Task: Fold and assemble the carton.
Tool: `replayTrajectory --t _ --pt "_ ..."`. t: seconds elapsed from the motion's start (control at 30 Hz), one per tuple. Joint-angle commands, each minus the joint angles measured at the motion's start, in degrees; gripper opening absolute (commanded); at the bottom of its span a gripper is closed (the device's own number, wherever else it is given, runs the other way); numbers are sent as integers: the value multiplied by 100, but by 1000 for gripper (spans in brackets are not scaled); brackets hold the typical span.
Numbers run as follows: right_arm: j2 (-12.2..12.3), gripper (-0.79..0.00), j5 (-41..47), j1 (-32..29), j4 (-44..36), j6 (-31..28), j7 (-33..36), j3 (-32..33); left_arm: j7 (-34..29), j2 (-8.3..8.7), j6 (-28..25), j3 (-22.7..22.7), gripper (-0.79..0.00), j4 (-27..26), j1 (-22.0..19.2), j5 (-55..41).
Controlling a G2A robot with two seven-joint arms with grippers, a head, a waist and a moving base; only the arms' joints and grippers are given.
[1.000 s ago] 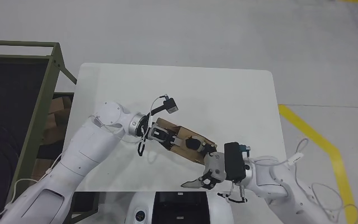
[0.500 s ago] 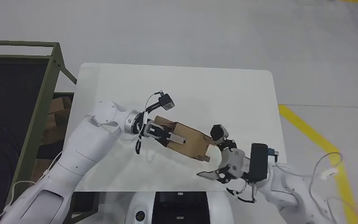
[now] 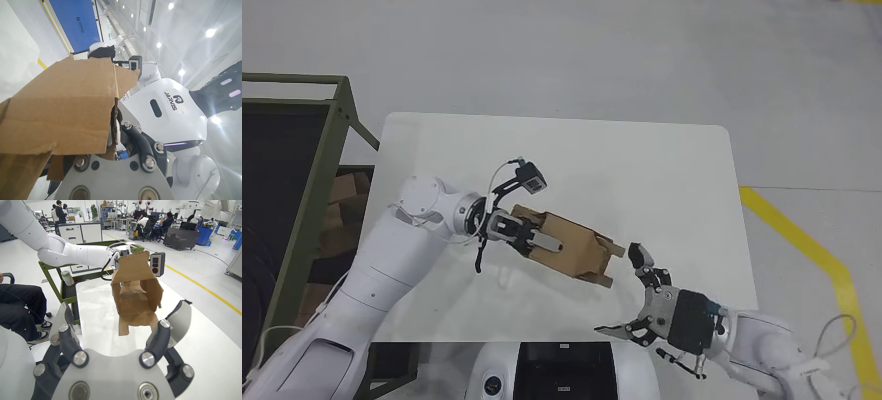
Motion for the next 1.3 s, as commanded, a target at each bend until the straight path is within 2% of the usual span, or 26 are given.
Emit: replayTrajectory --t 0.0,0.13,0.37,0.57,0.73,1.1,1.2,1.27 --pt "0 0 -2 2 2 2 -8 -1 1 10 -23 -31 -785 7 17 -17" --pt "-4 0 -19 21 -15 44 -9 3 1 28 -33 -63 -785 -6 51 -30" --pt "-45 0 -1108 -71 -416 522 16 -316 1 36 -30 -36 -785 -45 74 11" --pt "-128 0 -1134 95 -480 1115 655 -636 1 27 -31 1 -785 -45 54 46" --pt "-187 0 -1234 133 -475 1606 579 -775 1 27 -29 19 -785 -67 50 54" --pt "-225 0 -1078 282 -278 1528 723 -714 1 45 -17 51 -785 -123 48 84" --pt "-227 -68 -1046 305 -241 1460 716 -657 1 51 -19 69 -785 -134 46 97" --pt "-227 -80 -1082 298 -243 1433 679 -622 1 54 -20 76 -785 -135 43 97"
